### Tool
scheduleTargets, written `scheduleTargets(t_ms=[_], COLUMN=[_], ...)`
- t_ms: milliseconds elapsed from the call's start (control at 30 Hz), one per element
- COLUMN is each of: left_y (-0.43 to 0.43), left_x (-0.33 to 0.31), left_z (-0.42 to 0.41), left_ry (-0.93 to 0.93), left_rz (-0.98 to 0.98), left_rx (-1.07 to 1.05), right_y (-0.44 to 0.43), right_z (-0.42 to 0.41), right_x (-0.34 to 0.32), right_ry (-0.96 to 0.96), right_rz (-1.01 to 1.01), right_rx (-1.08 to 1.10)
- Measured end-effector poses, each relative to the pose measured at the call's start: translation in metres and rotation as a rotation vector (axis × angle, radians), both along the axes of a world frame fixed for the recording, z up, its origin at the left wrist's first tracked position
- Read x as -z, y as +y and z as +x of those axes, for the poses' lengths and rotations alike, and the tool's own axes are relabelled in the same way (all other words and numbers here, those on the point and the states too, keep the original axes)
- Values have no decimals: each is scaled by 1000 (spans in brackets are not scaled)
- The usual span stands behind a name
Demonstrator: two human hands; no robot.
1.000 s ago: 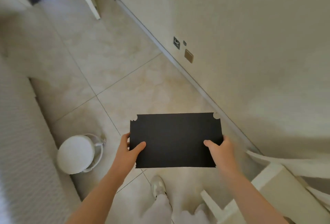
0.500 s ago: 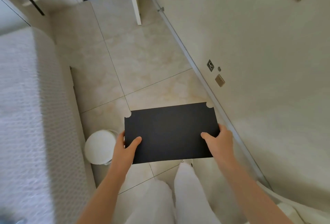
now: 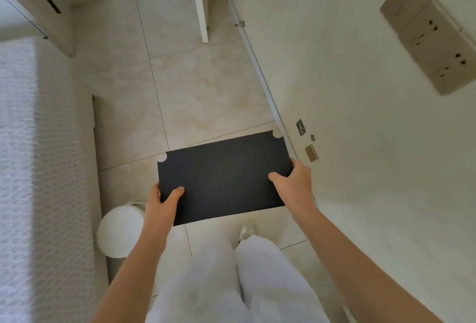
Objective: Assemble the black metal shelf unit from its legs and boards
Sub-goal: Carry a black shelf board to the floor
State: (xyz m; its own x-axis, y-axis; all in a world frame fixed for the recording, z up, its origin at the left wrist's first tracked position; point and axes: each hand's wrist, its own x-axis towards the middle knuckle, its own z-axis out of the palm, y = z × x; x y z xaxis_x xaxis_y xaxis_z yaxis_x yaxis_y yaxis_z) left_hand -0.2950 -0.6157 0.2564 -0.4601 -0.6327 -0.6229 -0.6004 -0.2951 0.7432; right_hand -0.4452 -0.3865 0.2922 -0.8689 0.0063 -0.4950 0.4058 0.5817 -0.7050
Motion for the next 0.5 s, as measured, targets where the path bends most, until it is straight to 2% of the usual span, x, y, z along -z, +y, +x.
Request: scheduleTargets(t_ms=[267,500], left_y=[-38,-77], left_x=[8,11], left_z=[-111,-208], left_ry=[4,0], left_rz=[4,-36], left_rx=[-33,77], right_y=[-46,-82], right_z=[-113,-192], right_x=[7,13], right_ry=[-28,-27], right_rz=[-5,22], right_rx=[20,104])
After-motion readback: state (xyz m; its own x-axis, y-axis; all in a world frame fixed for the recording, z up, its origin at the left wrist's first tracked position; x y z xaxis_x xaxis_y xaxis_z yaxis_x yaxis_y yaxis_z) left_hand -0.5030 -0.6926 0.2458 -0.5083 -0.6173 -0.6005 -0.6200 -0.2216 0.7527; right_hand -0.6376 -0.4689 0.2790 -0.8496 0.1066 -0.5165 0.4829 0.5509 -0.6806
